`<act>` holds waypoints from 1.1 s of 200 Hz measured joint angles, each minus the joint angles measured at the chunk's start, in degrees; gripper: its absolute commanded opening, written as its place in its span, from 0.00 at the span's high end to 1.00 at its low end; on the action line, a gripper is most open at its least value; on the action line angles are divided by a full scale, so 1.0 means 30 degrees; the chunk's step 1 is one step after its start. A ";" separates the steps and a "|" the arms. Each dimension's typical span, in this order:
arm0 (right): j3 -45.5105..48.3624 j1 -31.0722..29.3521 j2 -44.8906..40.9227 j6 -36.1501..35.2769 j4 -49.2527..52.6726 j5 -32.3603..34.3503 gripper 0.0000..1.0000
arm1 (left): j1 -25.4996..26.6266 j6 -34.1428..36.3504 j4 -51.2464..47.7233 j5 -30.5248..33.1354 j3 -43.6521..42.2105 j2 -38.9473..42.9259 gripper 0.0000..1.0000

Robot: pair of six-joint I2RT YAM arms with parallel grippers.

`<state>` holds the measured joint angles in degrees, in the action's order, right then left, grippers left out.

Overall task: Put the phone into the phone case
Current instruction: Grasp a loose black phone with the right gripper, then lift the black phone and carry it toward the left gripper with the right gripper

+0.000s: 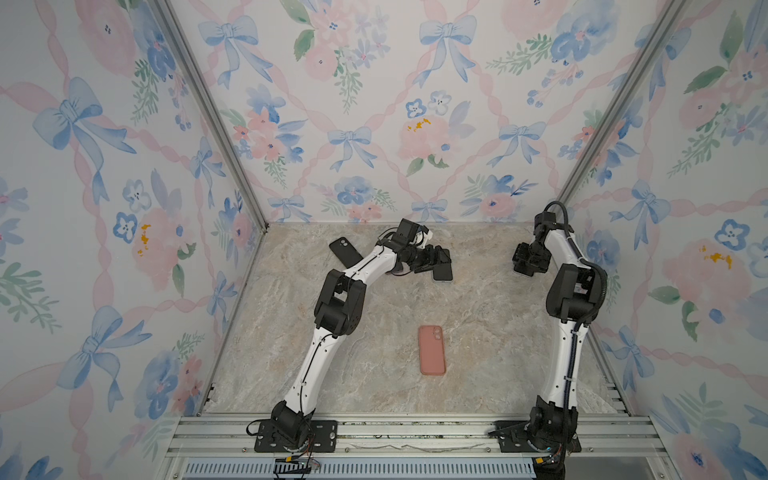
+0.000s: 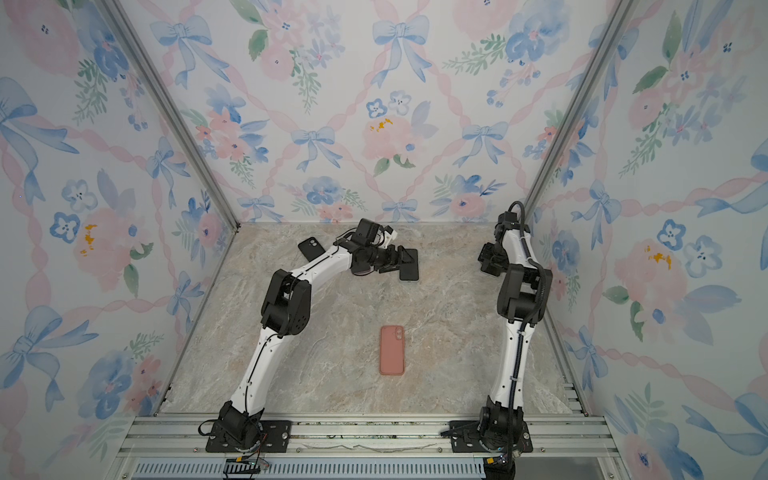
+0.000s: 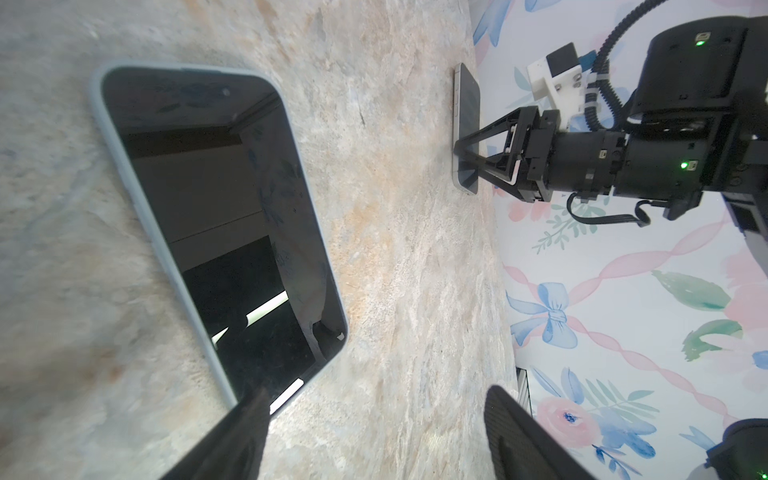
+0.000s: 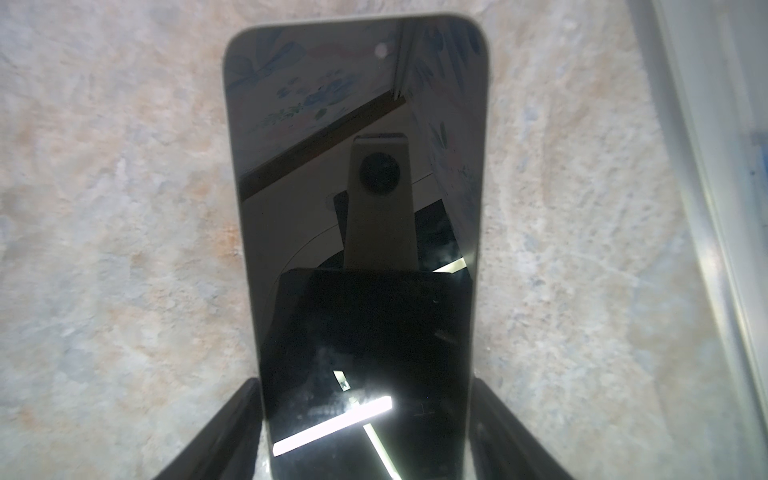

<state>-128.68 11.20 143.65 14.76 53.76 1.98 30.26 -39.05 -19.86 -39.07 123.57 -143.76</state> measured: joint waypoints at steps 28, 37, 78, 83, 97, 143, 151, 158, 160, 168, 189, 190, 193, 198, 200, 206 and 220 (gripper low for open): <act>0.0029 -0.0007 -0.0029 -0.0080 0.0000 -0.0022 0.36 | -0.0015 0.0007 0.0015 -0.0131 -0.0495 0.0029 0.18; 0.0262 -0.0015 -0.0168 -0.0080 -0.0153 -0.0029 0.37 | -0.0036 0.0015 0.0000 -0.0146 -0.0780 0.0080 0.18; 0.4459 -0.0364 -0.2681 -0.0080 -0.1282 -0.0393 0.39 | -0.0036 0.0160 -0.0175 -0.0153 -0.2776 0.1239 0.18; 0.5085 -0.0452 -0.3104 -0.0080 -0.1428 -0.0474 0.40 | -0.0036 0.0204 -0.0153 -0.0160 -0.2994 0.1435 0.19; 0.6870 -0.0794 -0.4364 -0.0073 -0.1902 -0.0634 0.41 | -0.0036 0.0313 -0.0160 -0.0299 -0.3563 0.2025 0.19; 1.3063 -0.2761 -0.9428 0.0015 -0.4051 -0.0831 0.41 | 0.0051 0.0750 -0.0146 -0.0510 -0.5603 0.4058 0.19; 1.4207 -0.3235 -1.0404 0.0066 -0.4452 -0.0816 0.42 | 0.0102 0.0831 -0.0146 -0.0583 -0.5829 0.4299 0.19; 1.5205 -0.3694 -1.1271 0.0095 -0.4823 -0.0816 0.42 | 0.0146 0.0889 -0.0138 -0.0641 -0.6062 0.4532 0.19; 1.5511 -0.3861 -1.1540 0.0102 -0.4954 -0.0816 0.42 | 0.0168 0.0896 -0.0138 -0.0656 -0.6142 0.4590 0.19; 1.6597 -0.4437 -1.2466 0.0197 -0.5362 -0.0823 0.42 | 0.0270 0.0962 -0.0146 -0.0685 -0.6433 0.4845 0.19; 1.9351 -0.6178 -1.4579 0.0430 -0.6528 -0.0809 0.43 | 0.0656 0.1064 -0.0131 -0.0867 -0.7118 0.5340 0.20; 1.9431 -0.6237 -1.4637 0.0437 -0.6564 -0.0801 0.43 | 0.0678 0.1078 -0.0131 -0.0874 -0.7155 0.5370 0.20; 1.9759 -0.6484 -1.4870 0.0495 -0.6688 -0.0787 0.43 | 0.0750 0.1093 -0.0138 -0.0925 -0.7249 0.5399 0.20; 2.0407 -0.6987 -1.5293 0.0561 -0.7038 -0.0794 0.43 | 0.0860 0.1122 -0.0138 -0.0998 -0.7410 0.5464 0.21; 2.0575 -0.7111 -1.5402 0.0576 -0.7125 -0.0780 0.43 | 0.0918 0.1115 -0.0138 -0.1042 -0.7475 0.5479 0.21; 2.1354 -0.7752 -1.5854 0.0648 -0.7599 -0.0729 0.43 | 0.1049 0.1158 -0.0131 -0.1151 -0.7643 0.5493 0.22; 2.2906 -0.9078 -1.6619 0.0845 -0.8531 -0.0510 0.44 | 0.1311 0.1173 -0.0138 -0.1348 -0.8094 0.5493 0.22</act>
<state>-59.96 -16.03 93.80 17.30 28.16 0.45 34.20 -35.53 -20.27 -43.11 99.29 -127.28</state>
